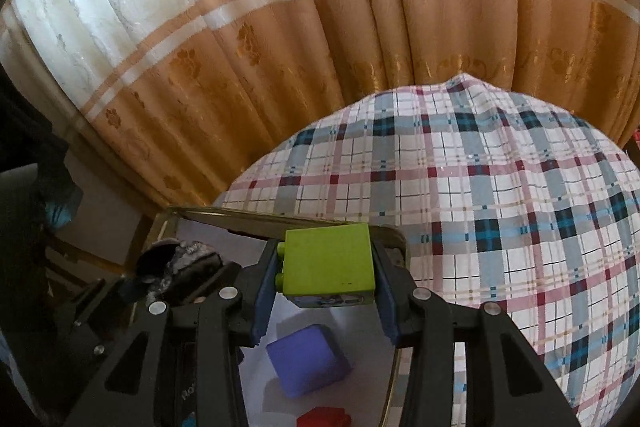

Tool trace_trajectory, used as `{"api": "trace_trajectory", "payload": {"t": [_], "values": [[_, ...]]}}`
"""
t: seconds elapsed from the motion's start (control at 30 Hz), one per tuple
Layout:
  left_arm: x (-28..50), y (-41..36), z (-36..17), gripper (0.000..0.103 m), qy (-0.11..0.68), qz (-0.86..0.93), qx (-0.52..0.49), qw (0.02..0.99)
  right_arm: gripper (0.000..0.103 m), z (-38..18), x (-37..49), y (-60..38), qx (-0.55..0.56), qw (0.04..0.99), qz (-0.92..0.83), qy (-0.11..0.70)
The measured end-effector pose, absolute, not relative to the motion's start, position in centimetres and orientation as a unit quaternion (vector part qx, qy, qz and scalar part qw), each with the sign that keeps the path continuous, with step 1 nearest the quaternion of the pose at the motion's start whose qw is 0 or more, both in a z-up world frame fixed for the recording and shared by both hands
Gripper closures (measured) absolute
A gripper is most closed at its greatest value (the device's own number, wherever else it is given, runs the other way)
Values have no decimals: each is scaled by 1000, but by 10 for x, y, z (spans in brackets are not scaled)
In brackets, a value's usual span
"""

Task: Organize rigid objects
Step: 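Lower the pouch and green block into the tray and open both grippers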

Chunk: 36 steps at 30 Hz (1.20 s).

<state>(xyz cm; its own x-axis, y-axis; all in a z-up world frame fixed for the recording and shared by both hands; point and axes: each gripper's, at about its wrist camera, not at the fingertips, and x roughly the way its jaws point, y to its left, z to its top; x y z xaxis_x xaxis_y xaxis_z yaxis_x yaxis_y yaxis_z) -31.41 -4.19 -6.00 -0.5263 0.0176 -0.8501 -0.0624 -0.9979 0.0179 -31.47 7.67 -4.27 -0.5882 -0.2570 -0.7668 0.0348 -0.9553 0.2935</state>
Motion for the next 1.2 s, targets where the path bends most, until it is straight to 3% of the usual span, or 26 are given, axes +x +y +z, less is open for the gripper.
{"api": "trace_trajectory", "payload": {"t": [0.5, 0.6, 0.77, 1.2], "values": [[-314, -36, -68, 39, 55, 869, -492, 23, 56, -51, -321, 68, 473, 95, -869, -112], [-311, -33, -68, 35, 62, 864, -499, 27, 54, -55, -321, 66, 486, 107, -859, -123], [-303, -37, -62, 6, 47, 859, -509, 27, 40, -52, -314, 67, 493, 112, -850, -146], [-264, -50, -66, 6, 8, 841, -539, 46, 35, -55, -280, 60, 512, 138, -832, -164]]}}
